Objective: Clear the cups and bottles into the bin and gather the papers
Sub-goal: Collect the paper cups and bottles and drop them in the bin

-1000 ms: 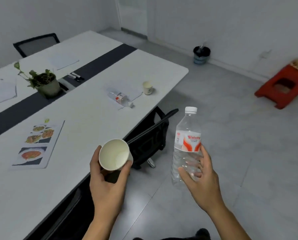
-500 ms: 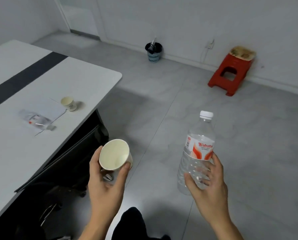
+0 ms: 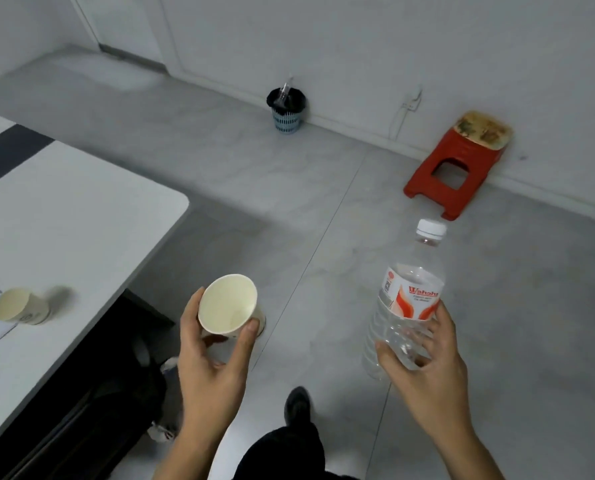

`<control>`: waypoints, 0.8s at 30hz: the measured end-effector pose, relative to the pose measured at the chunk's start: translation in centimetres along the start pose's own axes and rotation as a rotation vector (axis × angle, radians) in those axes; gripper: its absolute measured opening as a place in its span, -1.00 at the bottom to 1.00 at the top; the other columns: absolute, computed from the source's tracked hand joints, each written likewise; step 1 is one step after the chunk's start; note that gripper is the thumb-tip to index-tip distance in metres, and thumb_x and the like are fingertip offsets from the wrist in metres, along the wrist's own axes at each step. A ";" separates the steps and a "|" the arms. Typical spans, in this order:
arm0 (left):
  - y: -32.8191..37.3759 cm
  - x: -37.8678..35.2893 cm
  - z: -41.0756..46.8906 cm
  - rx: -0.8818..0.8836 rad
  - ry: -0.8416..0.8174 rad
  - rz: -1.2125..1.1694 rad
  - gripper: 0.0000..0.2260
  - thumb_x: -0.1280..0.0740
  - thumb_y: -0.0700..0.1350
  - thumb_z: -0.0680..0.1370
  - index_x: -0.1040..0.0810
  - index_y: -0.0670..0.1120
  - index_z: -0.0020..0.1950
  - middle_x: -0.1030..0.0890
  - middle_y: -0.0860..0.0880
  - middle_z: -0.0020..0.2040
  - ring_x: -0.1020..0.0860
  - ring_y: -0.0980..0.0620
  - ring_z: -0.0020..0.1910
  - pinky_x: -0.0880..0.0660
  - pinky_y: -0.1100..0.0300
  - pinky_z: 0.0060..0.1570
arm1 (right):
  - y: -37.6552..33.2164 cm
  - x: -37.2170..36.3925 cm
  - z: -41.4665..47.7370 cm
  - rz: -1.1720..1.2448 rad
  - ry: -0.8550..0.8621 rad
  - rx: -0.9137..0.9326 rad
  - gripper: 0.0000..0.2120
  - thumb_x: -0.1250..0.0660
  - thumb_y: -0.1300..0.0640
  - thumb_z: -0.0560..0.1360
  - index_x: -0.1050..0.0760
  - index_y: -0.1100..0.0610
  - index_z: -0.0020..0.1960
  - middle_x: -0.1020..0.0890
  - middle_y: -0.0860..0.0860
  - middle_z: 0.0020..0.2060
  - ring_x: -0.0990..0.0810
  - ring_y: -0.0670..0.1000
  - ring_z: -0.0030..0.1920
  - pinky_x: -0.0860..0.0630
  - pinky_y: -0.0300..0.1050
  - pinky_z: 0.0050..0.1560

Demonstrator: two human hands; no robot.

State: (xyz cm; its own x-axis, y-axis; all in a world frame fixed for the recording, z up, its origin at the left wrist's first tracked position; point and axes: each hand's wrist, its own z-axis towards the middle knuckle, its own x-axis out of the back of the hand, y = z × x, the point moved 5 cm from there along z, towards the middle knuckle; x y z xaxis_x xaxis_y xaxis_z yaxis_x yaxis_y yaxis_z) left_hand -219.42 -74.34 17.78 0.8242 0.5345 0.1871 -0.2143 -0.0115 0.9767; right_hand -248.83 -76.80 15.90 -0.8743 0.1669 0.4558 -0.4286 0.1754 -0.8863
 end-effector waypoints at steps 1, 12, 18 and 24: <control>1.1 -1.8 2.6 -0.027 -0.014 0.007 -0.39 -0.43 0.20 0.34 -0.36 0.20 0.37 -0.49 0.34 0.23 -0.56 0.15 0.16 -0.52 0.24 0.10 | -1.1 0.4 2.6 0.003 0.025 0.015 -0.05 -0.63 0.13 0.28 -0.20 -0.16 0.51 -0.54 -0.12 0.28 -0.57 -0.02 0.22 -0.54 -0.12 0.12; 3.4 -22.9 26.4 -0.100 -0.146 0.057 -0.39 -0.44 0.21 0.35 -0.37 0.16 0.36 -0.51 0.31 0.19 -0.59 0.08 0.04 -0.51 0.33 -0.03 | -3.6 -0.6 30.8 0.134 0.117 -0.054 -0.21 -0.59 0.10 0.34 -0.24 -0.27 0.38 -0.54 -0.13 0.31 -0.54 0.02 0.28 -0.51 0.17 0.29; 3.7 -32.7 40.2 -0.037 -0.067 0.070 -0.39 -0.43 0.22 0.33 -0.40 0.16 0.35 -0.55 0.24 0.16 -0.60 0.06 0.03 -0.53 0.12 0.02 | -6.1 -2.8 50.5 0.133 0.040 -0.030 -0.20 -0.58 0.07 0.35 -0.25 -0.15 0.46 -0.51 -0.19 0.26 -0.55 -0.01 0.22 -0.55 0.07 0.21; 5.2 -38.0 53.3 -0.029 0.074 0.096 -0.37 -0.41 0.23 0.34 -0.40 0.10 0.37 -0.54 0.27 0.16 -0.59 0.21 0.00 -0.53 0.15 -0.01 | -13.3 -7.0 68.5 0.120 -0.115 0.092 -0.17 -0.59 0.04 0.35 -0.25 -0.10 0.51 -0.55 -0.19 0.30 -0.57 -0.13 0.22 -0.54 -0.14 0.15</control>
State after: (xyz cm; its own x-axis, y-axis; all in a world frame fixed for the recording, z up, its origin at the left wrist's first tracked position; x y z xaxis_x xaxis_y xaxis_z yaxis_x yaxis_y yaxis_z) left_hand -223.85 -139.77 21.38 0.7581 0.5934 0.2705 -0.3066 -0.0417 0.9509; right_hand -252.65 -146.78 18.85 -0.9384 0.0681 0.3389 -0.3343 0.0710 -0.9398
